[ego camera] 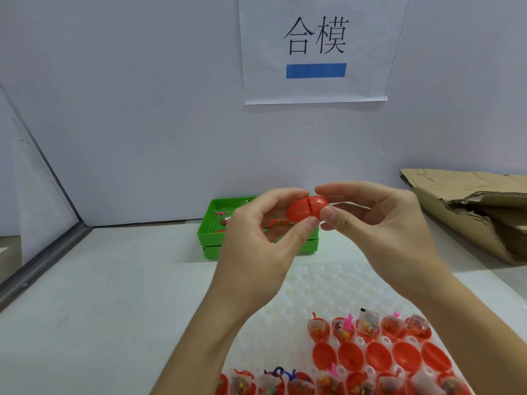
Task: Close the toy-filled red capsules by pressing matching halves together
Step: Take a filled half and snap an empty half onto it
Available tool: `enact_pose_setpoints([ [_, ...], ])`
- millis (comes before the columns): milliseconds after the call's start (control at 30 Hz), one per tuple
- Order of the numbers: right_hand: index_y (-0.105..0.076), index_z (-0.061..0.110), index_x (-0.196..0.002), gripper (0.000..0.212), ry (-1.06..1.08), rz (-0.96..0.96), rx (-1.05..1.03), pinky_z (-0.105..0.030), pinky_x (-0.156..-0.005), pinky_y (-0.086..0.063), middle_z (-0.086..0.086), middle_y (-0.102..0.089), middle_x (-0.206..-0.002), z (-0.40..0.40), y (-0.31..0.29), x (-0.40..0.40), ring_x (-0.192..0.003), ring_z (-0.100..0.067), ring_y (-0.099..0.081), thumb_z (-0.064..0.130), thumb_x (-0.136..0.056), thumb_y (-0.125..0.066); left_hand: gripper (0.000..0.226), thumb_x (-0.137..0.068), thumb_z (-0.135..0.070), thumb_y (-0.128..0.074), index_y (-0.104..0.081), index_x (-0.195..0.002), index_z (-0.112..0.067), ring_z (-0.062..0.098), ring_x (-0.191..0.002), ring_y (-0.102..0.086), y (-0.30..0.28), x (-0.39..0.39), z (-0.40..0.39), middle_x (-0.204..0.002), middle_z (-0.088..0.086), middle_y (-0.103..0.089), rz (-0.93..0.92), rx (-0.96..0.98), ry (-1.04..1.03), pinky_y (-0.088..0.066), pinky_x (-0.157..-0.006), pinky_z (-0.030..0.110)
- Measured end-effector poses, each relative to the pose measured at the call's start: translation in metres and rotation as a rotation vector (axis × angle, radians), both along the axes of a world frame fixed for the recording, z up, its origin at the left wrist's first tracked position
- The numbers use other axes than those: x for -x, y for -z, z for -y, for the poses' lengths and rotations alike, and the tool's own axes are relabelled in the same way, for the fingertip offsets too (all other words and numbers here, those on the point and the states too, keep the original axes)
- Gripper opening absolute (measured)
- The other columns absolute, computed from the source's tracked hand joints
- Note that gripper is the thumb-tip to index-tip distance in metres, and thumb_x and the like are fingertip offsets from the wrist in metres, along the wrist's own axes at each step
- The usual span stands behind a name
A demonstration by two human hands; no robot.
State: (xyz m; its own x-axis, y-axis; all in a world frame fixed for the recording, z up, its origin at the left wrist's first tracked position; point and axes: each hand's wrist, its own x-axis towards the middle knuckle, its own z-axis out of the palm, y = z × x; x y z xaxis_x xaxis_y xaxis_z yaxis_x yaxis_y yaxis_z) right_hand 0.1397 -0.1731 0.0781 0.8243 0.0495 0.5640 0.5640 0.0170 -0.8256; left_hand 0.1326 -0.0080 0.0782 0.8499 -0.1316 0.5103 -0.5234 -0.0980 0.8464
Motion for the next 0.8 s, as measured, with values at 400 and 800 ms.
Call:
enact_pose_setpoints([
  [400,-0.075,0.017,-0.084,0.018,0.029,0.053,-0.061,-0.017,-0.071,-0.057,0.004,-0.078,-0.079,-0.0057,0.0028,0.0033,-0.076,-0.011,-0.075,0.017,-0.066,-0.077,0.031,-0.073,-0.001,-0.081,-0.075,-0.096,-0.022,0.006,-0.082,-0.072,-0.0013,-0.0001,0.0000,-0.086,-0.010,-0.077,0.006,0.031,-0.041,-0.055,-0.075,0.016],
  [800,-0.076,0.020,-0.078,0.020,0.059,0.142,-0.027,-0.023,-0.075,-0.058,0.007,-0.077,-0.075,-0.0101,0.0040,0.0017,-0.074,-0.011,-0.074,0.004,-0.067,-0.080,0.034,-0.071,0.013,-0.076,-0.076,-0.089,-0.015,0.004,-0.076,-0.071,-0.0026,0.0042,0.0030,-0.083,-0.005,-0.075,0.049,0.049,-0.083,-0.052,-0.069,0.010],
])
